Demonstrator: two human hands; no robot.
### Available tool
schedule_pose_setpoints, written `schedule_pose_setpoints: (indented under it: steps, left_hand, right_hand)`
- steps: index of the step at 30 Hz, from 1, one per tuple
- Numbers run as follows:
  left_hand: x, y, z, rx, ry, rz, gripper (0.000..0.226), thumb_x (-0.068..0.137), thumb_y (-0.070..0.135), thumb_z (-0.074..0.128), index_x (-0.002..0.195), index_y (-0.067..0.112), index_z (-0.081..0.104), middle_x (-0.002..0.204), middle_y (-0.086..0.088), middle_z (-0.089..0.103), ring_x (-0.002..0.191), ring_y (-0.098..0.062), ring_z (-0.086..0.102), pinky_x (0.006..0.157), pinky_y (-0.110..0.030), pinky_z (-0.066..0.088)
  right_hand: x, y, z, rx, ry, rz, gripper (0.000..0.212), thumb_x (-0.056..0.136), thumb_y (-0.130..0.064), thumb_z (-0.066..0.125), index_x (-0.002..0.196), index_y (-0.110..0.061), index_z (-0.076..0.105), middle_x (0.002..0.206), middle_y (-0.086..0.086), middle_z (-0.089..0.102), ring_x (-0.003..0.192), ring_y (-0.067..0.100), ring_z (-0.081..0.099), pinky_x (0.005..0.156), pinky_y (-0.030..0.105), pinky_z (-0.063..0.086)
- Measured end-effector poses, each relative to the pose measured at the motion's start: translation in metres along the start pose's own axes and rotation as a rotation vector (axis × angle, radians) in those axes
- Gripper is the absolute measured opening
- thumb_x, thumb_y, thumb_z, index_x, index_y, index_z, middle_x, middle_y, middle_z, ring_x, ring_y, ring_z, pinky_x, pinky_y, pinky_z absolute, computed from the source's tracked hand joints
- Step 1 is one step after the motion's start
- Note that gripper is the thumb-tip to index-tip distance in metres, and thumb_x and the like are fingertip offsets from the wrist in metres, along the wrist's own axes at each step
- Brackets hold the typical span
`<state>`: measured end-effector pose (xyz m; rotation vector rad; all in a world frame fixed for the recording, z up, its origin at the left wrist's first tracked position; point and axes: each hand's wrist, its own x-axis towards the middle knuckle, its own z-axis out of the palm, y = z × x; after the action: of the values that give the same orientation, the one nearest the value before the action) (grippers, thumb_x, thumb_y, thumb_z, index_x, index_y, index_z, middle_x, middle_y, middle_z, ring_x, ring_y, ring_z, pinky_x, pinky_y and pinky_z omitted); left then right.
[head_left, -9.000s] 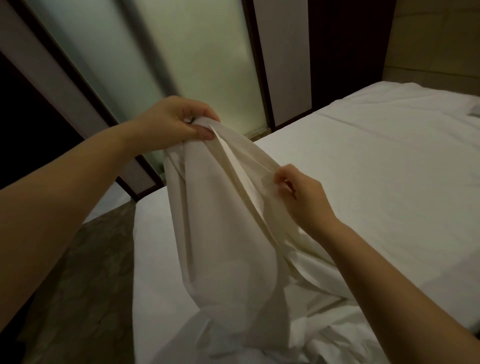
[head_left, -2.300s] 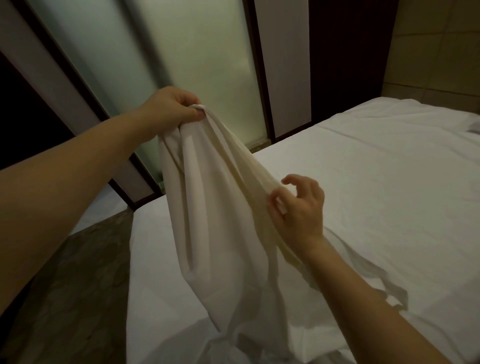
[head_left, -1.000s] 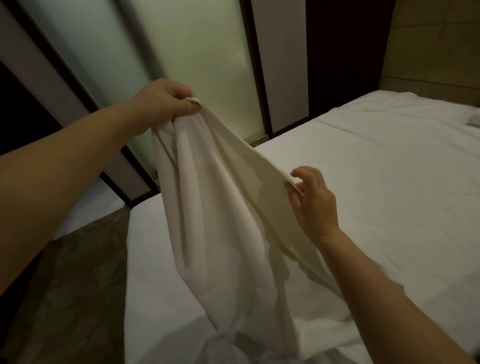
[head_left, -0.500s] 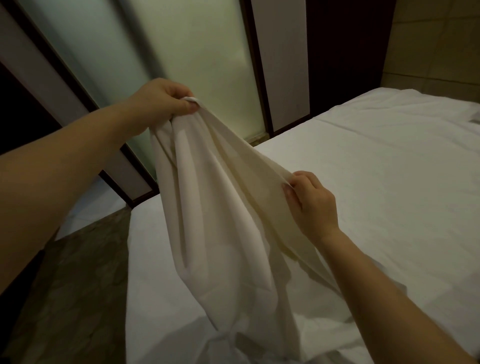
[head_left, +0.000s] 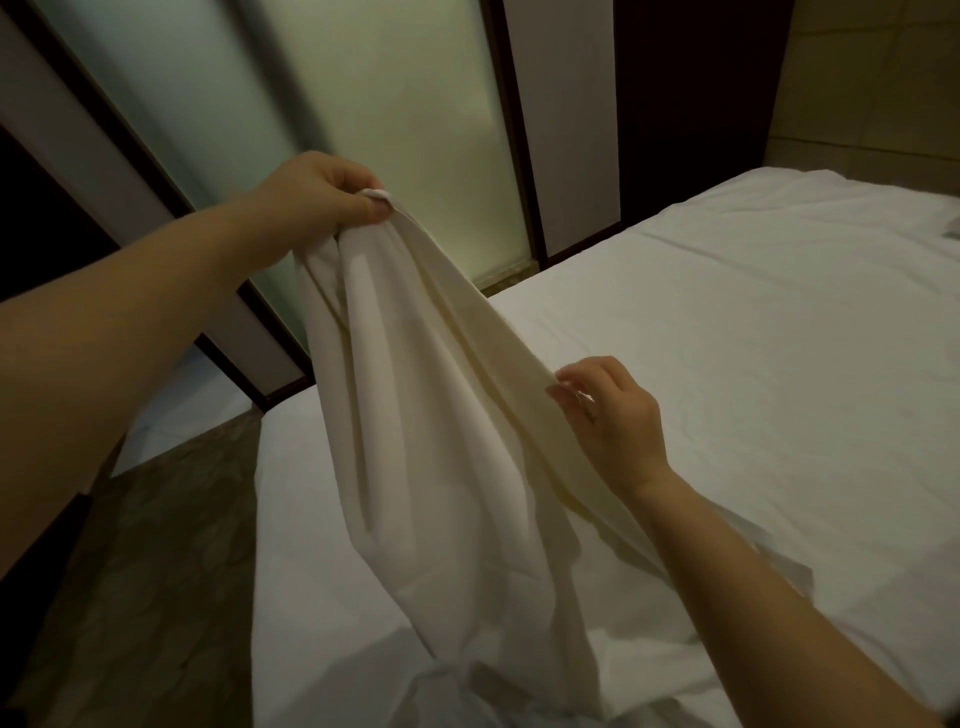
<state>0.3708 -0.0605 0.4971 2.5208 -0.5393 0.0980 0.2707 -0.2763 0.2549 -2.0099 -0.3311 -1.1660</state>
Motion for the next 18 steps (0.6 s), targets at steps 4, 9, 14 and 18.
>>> schedule_pose_setpoints:
  steps: [4, 9, 14, 18]
  left_hand:
    - [0.0008, -0.0005, 0.0002, 0.006, 0.008, 0.000, 0.029, 0.088, 0.006, 0.059, 0.065, 0.024, 0.064, 0.046, 0.019, 0.055, 0.046, 0.007, 0.049, 0.050, -0.004, 0.037]
    - [0.0022, -0.0010, -0.0009, -0.016, -0.011, 0.000, 0.039, 0.087, 0.008, 0.061, 0.058, 0.033, 0.069, 0.047, 0.018, 0.056, 0.047, 0.006, 0.049, 0.051, -0.004, 0.038]
    - [0.0007, -0.0011, 0.0001, -0.063, -0.001, -0.012, 0.012, 0.067, 0.030, 0.063, 0.059, 0.035, 0.069, 0.048, 0.016, 0.056, 0.048, 0.005, 0.048, 0.051, -0.007, 0.039]
    - [0.0026, -0.0014, 0.0000, -0.037, 0.002, -0.011, 0.016, 0.080, 0.016, 0.068, 0.066, 0.023, 0.065, 0.046, 0.017, 0.055, 0.047, 0.005, 0.048, 0.051, -0.005, 0.038]
  right_hand:
    - [0.0009, -0.0035, -0.0013, -0.042, -0.039, -0.025, 0.016, 0.087, -0.019, 0.061, 0.083, -0.006, 0.070, 0.095, 0.015, 0.066, 0.071, 0.027, 0.065, 0.063, 0.031, 0.058]
    - [-0.0014, -0.0049, -0.0007, -0.143, -0.065, -0.067, 0.010, 0.085, -0.021, 0.064, 0.084, -0.014, 0.071, 0.108, 0.018, 0.065, 0.088, 0.030, 0.066, 0.076, 0.029, 0.052]
    - [-0.0060, -0.0037, 0.0015, -0.214, -0.004, -0.114, 0.023, 0.090, -0.028, 0.058, 0.083, -0.012, 0.073, 0.104, 0.016, 0.066, 0.095, 0.030, 0.059, 0.077, 0.035, 0.049]
    - [-0.0059, -0.0003, 0.0068, -0.289, -0.036, -0.061, 0.026, 0.092, -0.029, 0.054, 0.087, -0.013, 0.073, 0.109, 0.015, 0.066, 0.099, 0.034, 0.058, 0.081, 0.039, 0.044]
